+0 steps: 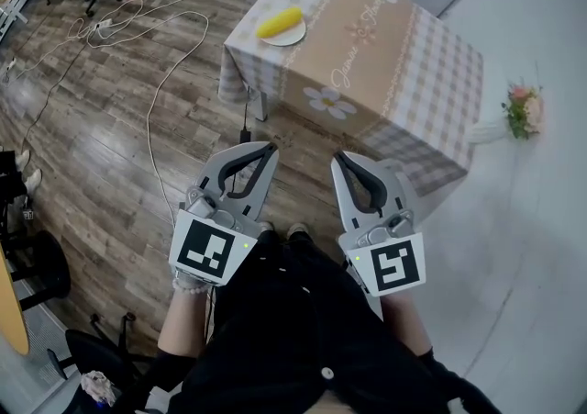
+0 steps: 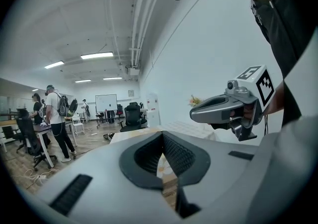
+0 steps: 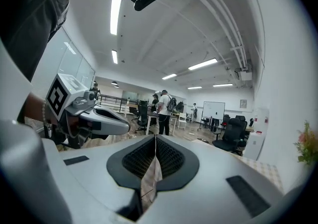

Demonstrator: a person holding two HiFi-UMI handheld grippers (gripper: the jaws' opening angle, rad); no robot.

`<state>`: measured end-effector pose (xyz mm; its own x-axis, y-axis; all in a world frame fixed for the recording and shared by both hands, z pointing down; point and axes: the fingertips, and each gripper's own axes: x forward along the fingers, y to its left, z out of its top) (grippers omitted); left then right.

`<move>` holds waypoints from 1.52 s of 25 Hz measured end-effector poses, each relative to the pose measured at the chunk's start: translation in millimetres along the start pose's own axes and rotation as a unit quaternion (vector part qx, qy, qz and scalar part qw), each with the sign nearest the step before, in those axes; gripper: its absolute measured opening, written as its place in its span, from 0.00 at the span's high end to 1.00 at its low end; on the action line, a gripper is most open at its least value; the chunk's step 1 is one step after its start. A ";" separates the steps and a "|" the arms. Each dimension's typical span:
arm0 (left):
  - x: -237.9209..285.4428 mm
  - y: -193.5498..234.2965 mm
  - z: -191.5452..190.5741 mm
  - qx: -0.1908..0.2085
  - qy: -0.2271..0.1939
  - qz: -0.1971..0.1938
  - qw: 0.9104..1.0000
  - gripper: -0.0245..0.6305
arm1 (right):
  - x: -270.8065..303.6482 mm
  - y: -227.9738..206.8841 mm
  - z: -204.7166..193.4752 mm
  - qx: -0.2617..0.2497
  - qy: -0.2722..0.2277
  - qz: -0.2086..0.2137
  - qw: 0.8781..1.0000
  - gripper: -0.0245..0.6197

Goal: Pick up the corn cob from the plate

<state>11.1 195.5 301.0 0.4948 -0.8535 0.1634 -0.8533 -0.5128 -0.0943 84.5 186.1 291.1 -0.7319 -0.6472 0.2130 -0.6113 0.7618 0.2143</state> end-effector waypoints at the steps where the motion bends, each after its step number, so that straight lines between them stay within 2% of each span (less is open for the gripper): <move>1: -0.3 0.6 1.0 0.001 -0.002 -0.002 1.000 0.94 | -0.2 0.4 0.4 -0.002 0.001 -0.001 1.000 0.90; 15: -30.5 11.8 -3.7 0.011 -0.016 -0.021 1.000 0.94 | -0.1 34.5 9.4 -0.008 -0.003 -0.028 1.000 0.90; 22: -53.6 18.4 -6.0 0.013 -0.021 -0.014 1.000 0.94 | 1.9 51.6 20.3 -0.016 -0.016 -0.032 0.999 0.90; 38: -64.4 12.8 -11.0 0.016 -0.020 -0.008 1.000 0.94 | -3.0 56.3 16.5 -0.009 -0.022 -0.037 0.999 0.90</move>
<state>-33.5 244.9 300.1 0.5148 -0.8479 0.1263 -0.8401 -0.5284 -0.1225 47.3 231.3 286.8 -0.6979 -0.6993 0.1544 -0.6584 0.7114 0.2459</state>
